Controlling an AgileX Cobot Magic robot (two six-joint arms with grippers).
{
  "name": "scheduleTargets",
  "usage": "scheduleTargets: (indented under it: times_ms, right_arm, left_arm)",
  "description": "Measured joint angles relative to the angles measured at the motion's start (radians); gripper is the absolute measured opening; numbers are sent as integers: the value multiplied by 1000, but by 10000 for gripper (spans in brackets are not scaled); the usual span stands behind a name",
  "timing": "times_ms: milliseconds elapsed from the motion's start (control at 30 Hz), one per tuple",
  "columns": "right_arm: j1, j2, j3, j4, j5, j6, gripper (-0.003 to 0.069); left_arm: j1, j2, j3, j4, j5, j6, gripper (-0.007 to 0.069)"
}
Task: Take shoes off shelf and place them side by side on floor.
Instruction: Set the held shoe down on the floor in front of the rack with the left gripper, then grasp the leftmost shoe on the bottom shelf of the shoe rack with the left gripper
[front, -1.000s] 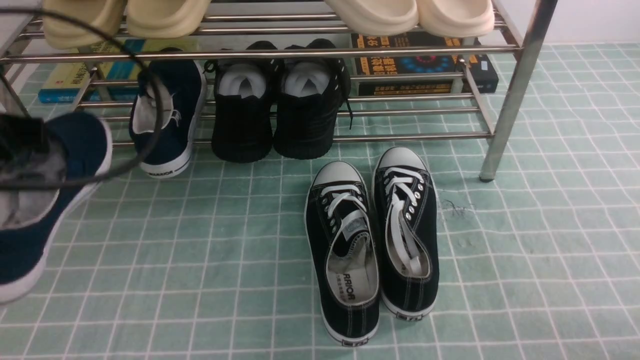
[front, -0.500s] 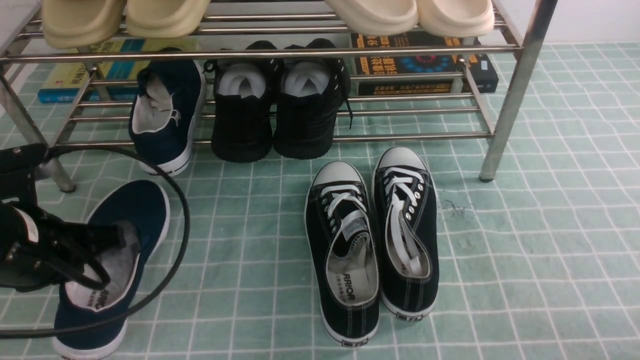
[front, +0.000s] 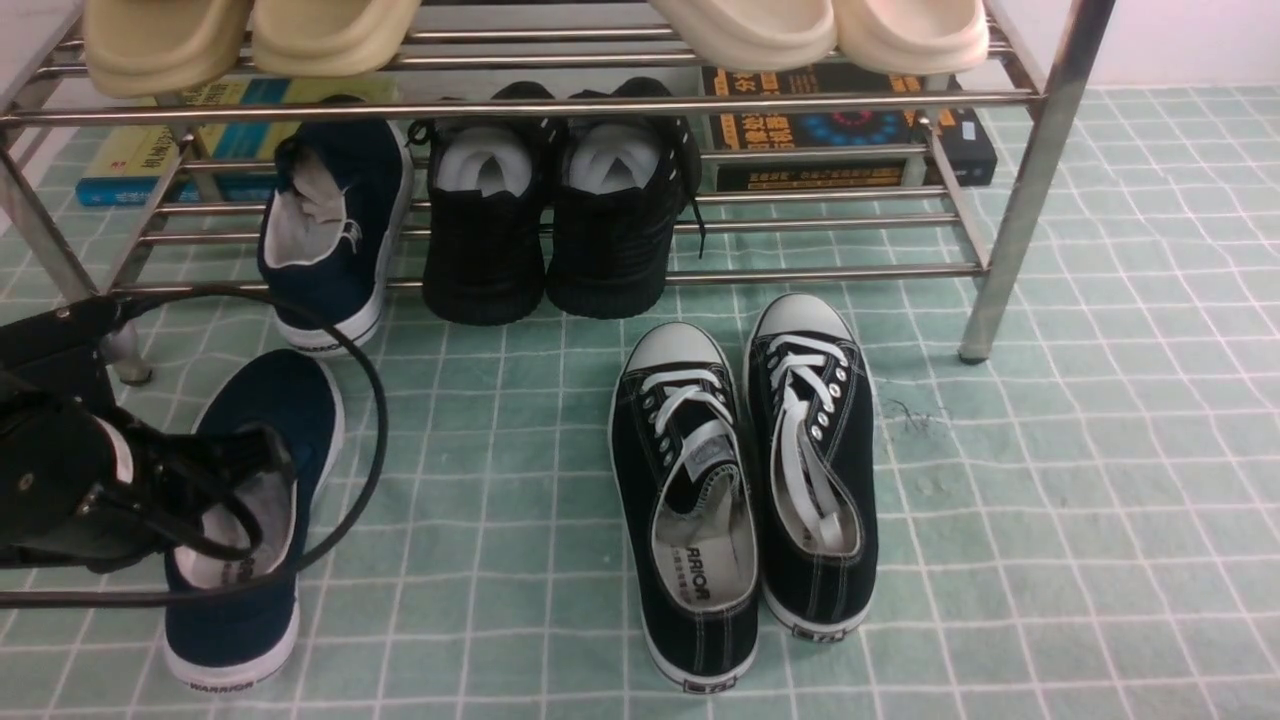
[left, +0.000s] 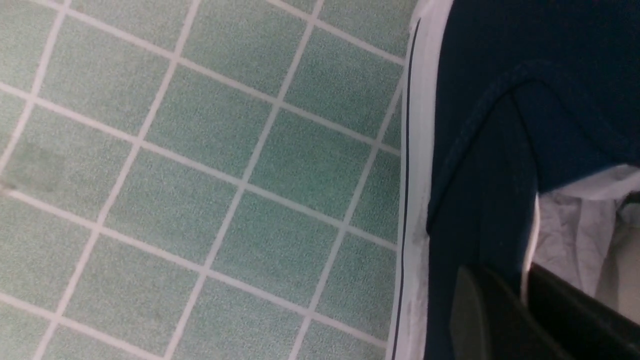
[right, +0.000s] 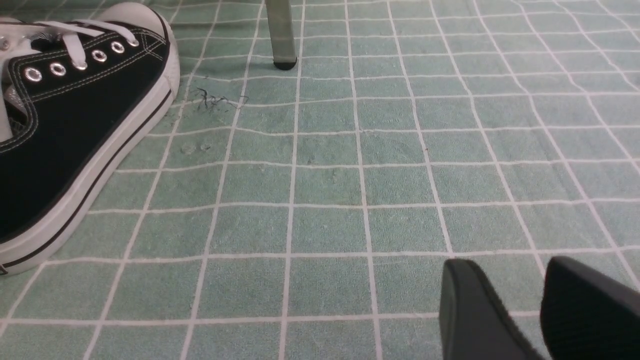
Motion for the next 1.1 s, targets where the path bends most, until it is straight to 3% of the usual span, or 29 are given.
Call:
scheduleTargets:
  times_ms: [200, 533, 700, 933, 1100]
  right_arm:
    - [0, 0, 0, 0, 0, 0, 237]
    - [0, 0, 0, 0, 0, 0, 237]
    - [0, 0, 0, 0, 0, 0, 237]
    - [0, 0, 0, 0, 0, 0, 237]
    - [0, 0, 0, 0, 0, 0, 237]
  left_arm:
    - [0, -66, -5, 4, 46, 15, 111]
    - [0, -242, -188, 11, 220, 35, 311]
    - [0, -217, -188, 12, 240, 38, 329]
    - [0, -83, -288, 17, 97, 34, 333]
    - [0, 38, -396, -25, 131, 32, 342]
